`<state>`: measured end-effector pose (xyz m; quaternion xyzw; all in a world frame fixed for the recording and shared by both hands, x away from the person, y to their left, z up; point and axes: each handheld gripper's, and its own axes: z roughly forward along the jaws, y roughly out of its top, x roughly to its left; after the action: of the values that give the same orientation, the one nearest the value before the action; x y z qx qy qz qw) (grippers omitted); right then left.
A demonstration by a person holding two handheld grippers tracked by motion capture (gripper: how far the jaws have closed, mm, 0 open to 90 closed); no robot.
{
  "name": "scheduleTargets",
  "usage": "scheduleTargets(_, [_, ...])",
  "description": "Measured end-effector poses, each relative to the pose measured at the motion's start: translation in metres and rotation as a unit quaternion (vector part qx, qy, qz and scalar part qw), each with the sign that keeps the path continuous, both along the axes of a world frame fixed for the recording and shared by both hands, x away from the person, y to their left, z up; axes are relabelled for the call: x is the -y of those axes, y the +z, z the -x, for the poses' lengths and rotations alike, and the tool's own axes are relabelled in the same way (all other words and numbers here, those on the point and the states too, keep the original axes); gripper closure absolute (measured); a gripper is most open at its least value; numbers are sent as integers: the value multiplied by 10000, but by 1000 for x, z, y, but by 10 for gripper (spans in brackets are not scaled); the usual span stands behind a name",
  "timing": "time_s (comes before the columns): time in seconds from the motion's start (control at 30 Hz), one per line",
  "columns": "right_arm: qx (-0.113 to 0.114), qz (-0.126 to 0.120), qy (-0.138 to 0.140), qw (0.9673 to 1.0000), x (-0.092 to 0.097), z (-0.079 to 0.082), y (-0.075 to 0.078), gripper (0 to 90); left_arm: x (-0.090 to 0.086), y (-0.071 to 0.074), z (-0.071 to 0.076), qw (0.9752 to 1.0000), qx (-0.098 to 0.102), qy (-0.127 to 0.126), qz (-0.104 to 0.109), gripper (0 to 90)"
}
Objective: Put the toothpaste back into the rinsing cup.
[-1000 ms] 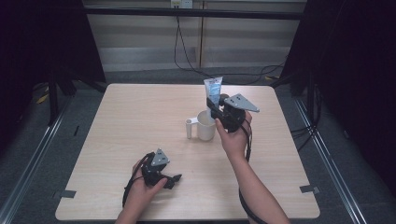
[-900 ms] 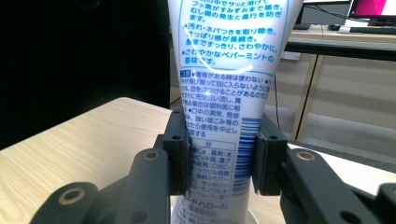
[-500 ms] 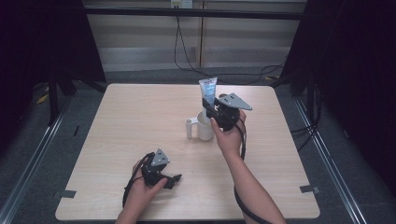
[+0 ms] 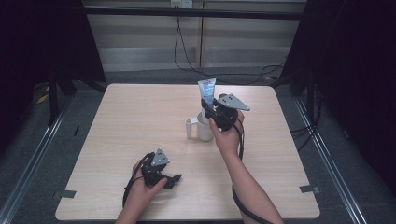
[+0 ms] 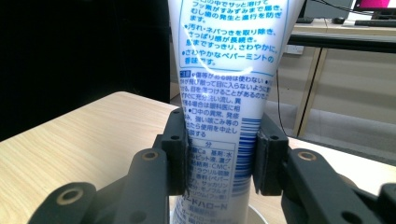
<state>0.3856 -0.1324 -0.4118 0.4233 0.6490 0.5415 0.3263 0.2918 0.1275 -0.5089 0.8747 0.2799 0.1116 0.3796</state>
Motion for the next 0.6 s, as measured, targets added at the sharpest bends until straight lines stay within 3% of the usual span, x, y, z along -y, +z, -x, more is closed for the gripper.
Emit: scheduleTargets(0.6, [-52, 33, -82, 9999, -1, -3, -12, 630, 0, 0, 0, 10000, -7, 0, -2, 153])
